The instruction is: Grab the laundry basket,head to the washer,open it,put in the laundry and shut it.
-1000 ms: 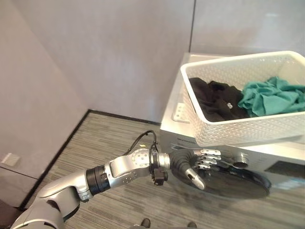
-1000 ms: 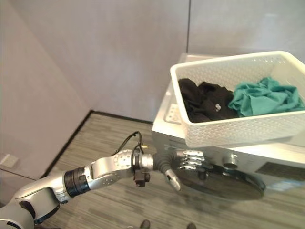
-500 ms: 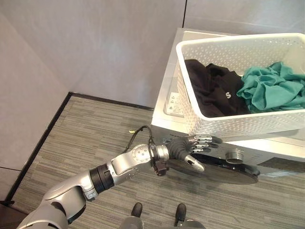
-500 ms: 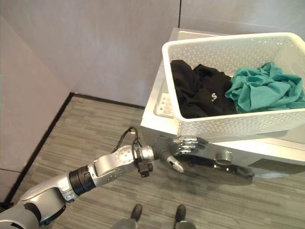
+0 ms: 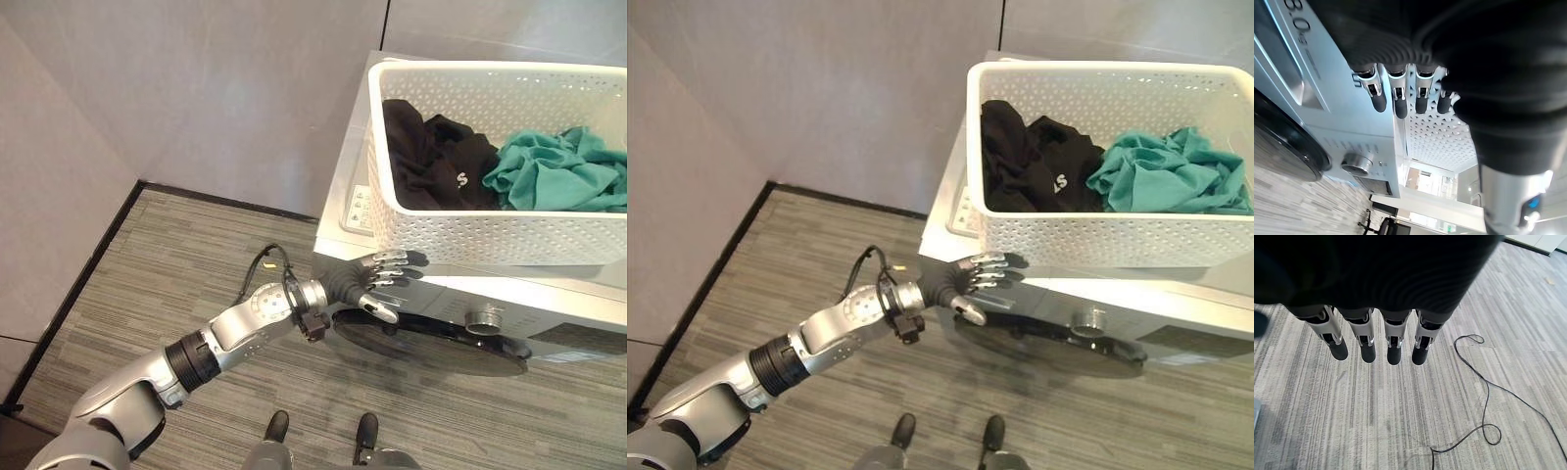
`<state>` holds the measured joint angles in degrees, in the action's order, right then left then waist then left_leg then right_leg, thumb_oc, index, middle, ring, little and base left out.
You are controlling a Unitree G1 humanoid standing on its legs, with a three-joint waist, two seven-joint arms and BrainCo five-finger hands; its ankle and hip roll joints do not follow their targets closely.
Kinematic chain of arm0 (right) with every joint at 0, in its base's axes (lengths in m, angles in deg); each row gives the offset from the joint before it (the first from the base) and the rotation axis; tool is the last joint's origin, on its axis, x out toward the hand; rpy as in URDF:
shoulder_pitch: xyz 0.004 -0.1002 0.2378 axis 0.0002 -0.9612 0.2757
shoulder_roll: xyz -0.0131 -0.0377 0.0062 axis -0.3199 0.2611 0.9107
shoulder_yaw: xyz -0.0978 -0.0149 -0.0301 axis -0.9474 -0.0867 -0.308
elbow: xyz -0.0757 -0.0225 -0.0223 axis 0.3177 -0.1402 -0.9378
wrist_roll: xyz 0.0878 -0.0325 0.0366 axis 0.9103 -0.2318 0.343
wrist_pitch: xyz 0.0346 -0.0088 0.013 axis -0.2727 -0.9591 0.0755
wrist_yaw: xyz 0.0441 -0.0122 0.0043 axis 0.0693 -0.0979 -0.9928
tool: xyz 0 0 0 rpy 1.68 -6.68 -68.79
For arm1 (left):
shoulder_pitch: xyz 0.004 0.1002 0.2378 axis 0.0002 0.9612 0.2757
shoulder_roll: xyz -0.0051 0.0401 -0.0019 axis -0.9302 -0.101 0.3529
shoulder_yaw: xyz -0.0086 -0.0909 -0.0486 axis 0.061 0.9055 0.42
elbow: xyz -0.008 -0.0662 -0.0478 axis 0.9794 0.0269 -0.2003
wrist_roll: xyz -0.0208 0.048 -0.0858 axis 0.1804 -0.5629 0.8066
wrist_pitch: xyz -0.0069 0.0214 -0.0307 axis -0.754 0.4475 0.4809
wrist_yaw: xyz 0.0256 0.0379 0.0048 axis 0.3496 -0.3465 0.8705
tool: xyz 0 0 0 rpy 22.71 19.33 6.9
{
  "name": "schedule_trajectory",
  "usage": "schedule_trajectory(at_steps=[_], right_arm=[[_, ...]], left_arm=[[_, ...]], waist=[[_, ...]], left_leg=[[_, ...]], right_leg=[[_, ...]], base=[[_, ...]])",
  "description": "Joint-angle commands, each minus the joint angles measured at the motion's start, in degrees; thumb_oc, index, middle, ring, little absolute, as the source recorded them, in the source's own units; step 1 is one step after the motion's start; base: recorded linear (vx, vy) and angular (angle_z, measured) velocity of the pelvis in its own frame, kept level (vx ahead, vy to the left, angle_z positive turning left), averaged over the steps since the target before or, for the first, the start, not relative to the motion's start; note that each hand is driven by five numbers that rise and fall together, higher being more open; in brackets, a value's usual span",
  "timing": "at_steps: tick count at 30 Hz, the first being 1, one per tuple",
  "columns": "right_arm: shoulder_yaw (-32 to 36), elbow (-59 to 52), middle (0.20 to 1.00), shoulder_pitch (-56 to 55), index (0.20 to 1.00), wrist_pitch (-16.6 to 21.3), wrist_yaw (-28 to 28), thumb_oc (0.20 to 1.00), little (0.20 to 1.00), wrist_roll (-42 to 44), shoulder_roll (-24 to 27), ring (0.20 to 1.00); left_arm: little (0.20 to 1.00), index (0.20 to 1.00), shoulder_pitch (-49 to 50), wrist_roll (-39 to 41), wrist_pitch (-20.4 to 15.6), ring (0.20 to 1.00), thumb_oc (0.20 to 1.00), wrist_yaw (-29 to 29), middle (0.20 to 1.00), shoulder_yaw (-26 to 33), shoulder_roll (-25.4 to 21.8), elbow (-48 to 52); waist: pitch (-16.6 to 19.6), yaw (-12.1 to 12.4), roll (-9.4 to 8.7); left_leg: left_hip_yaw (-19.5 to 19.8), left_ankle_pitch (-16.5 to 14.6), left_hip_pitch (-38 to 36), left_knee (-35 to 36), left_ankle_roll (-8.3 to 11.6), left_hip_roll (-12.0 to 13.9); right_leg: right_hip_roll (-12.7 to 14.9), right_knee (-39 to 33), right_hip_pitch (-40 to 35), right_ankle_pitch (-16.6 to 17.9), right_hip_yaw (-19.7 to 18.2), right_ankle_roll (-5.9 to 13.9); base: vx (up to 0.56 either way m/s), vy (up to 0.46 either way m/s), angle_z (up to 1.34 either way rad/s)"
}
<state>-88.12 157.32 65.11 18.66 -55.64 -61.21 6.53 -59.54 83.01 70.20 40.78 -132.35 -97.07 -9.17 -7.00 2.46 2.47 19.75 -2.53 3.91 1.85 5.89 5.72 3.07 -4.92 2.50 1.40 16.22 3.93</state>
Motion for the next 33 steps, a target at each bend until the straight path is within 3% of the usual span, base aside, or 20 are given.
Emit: schedule_trajectory(at_steps=[1, 10, 14, 18, 19, 23, 24, 25, 27, 29, 31, 32, 33], right_arm=[[0.4, -0.3, 1.000, -3.5, 1.000, -0.3, 0.9, 1.000, 1.000, 1.8, -0.5, 1.000], [-1.5, -0.1, 1.000, -3.3, 1.000, -1.1, 0.1, 1.000, 1.000, -0.5, -1.9, 1.000], [-2.8, 0.0, 1.000, -2.7, 1.000, -1.4, -0.1, 1.000, 1.000, -2.6, -2.6, 1.000], [-3.8, 0.6, 1.000, -2.4, 1.000, -1.5, -0.5, 1.000, 1.000, -5.7, -3.6, 1.000], [-3.9, 0.6, 1.000, -2.4, 1.000, -1.5, -0.5, 1.000, 1.000, -5.7, -3.6, 1.000], [-3.5, 0.2, 1.000, -1.5, 1.000, -1.2, -0.8, 1.000, 1.000, -6.5, -3.9, 1.000], [-3.1, -0.9, 1.000, -1.3, 1.000, -0.5, -1.0, 1.000, 1.000, -6.6, -4.5, 1.000], [-3.3, -0.9, 1.000, -1.3, 1.000, -0.5, -1.0, 1.000, 1.000, -6.6, -4.4, 1.000], [-3.4, -1.7, 1.000, -0.6, 1.000, -0.1, -1.3, 1.000, 1.000, -7.1, -4.7, 1.000], [-4.3, -2.2, 1.000, 0.7, 1.000, 0.4, -1.2, 1.000, 1.000, -7.5, -4.8, 1.000], [-5.6, -3.0, 1.000, 1.3, 1.000, 0.4, -1.2, 1.000, 1.000, -9.4, -6.0, 1.000], [-5.6, -3.0, 1.000, 1.3, 1.000, 0.3, -1.2, 1.000, 1.000, -9.4, -5.8, 1.000], [-6.8, -3.7, 1.000, 1.3, 1.000, 0.6, -0.7, 1.000, 1.000, -10.9, -6.3, 1.000]], left_arm=[[1.000, 1.000, -4.0, -1.9, -3.1, 1.000, 1.000, 0.9, 1.000, 2.2, -1.0, -0.4], [1.000, 1.000, -3.1, -2.8, -4.4, 1.000, 1.000, 2.9, 1.000, 5.7, -1.5, -2.5], [1.000, 1.000, -2.2, -4.0, -4.3, 1.000, 1.000, 2.0, 1.000, 7.1, -4.1, 0.0], [1.000, 1.000, 2.8, -7.5, -4.0, 1.000, 1.000, -0.3, 1.000, 11.2, -13.4, 5.9], [1.000, 1.000, 3.0, -7.5, -3.9, 1.000, 1.000, -0.3, 1.000, 11.4, -13.6, 6.1], [1.000, 1.000, 14.5, -6.8, -2.8, 1.000, 1.000, -2.4, 1.000, 19.9, -22.5, 9.4], [1.000, 1.000, 26.3, -9.0, -3.1, 1.000, 1.000, -1.9, 1.000, 28.7, -28.1, 9.1], [1.000, 1.000, 27.0, -9.1, -3.0, 1.000, 1.000, -2.0, 1.000, 29.4, -28.2, 9.4], [1.000, 1.000, 36.7, -11.0, -2.3, 1.000, 1.000, -2.2, 1.000, 36.2, -30.0, 7.5], [1.000, 1.000, 43.8, -11.7, -1.6, 1.000, 1.000, -2.1, 1.000, 40.0, -27.4, 2.2], [1.000, 1.000, 46.6, -16.4, -0.4, 1.000, 1.000, 1.3, 1.000, 42.0, -16.0, -18.2], [1.000, 1.000, 46.5, -16.5, -0.6, 1.000, 1.000, 1.2, 1.000, 41.9, -15.8, -18.5], [1.000, 1.000, 44.5, -21.9, 0.1, 1.000, 1.000, 3.0, 1.000, 41.9, -7.3, -33.6]], waist=[[1.9, 2.3, -2.88], [3.7, 4.1, -4.95], [4.3, 5.2, -5.54], [4.4, 7.8, -5.61], [4.4, 7.7, -5.63], [4.3, 10.1, -5.65], [4.1, 12.3, -5.67], [4.2, 11.8, -5.72], [3.9, 13.1, -5.79], [3.5, 13.7, -5.84], [3.3, 14.2, -6.18], [3.3, 14.0, -6.04], [2.8, 13.5, -5.89]], left_leg=[[6.2, 5.8, 4.0, 3.1, -0.69, -0.3], [6.8, 5.6, 3.8, 3.1, -1.21, -1.1], [7.6, 5.3, 3.5, 3.1, -1.36, -1.7], [9.7, 5.5, 4.0, 2.9, -1.11, -2.7], [9.7, 5.6, 4.1, 2.9, -1.10, -2.7], [10.9, 6.1, 4.9, 2.8, -0.86, -3.1], [11.4, 6.0, 5.1, 2.7, -0.72, -3.0], [11.5, 6.4, 5.3, 2.7, -0.82, -3.3], [11.6, 6.1, 5.4, 2.5, -0.77, -3.1], [11.7, 6.2, 5.4, 2.5, -0.55, -3.0], [12.4, 6.8, 5.6, 2.7, 0.07, -2.9], [12.5, 6.8, 5.6, 2.7, 0.10, -2.9], [12.6, 7.5, 6.1, 2.6, 0.66, -2.6]], right_leg=[[-0.2, -0.1, -0.8, -2.3, 0.3, 1.95], [0.8, -0.1, -1.6, -1.5, 1.3, 2.29], [1.1, -0.1, -2.4, -1.5, 2.3, 2.24], [1.5, -0.1, -3.3, -1.7, 5.1, 2.33], [1.5, -0.1, -3.3, -1.7, 5.2, 2.33], [1.6, -0.1, -3.4, -1.8, 6.7, 2.29], [1.5, -0.1, -3.6, -1.8, 7.4, 2.20], [1.7, -0.1, -3.4, -1.6, 7.6, 2.34], [1.5, -0.1, -3.5, -1.8, 7.8, 2.25], [1.3, -0.1, -3.7, -2.0, 8.1, 2.05], [1.0, -0.1, -4.2, -2.4, 9.3, 1.52], [1.0, -0.1, -4.2, -2.5, 9.5, 1.51], [0.6, -0.1, -4.0, -2.7, 9.9, 1.20]], base=[[0.01, 0.050, 0.03], [0.01, 0.048, 0.02], [0.02, 0.028, 0.06], [0.00, 0.025, 0.21], [-0.02, 0.028, 0.30], [-0.01, 0.024, 0.28], [-0.01, 0.031, 0.11], [-0.01, 0.028, 0.15], [0.00, 0.000, 0.26], [0.00, -0.010, 0.19], [0.02, -0.019, 0.14], [0.00, -0.015, 0.12], [-0.01, -0.004, 0.27]])
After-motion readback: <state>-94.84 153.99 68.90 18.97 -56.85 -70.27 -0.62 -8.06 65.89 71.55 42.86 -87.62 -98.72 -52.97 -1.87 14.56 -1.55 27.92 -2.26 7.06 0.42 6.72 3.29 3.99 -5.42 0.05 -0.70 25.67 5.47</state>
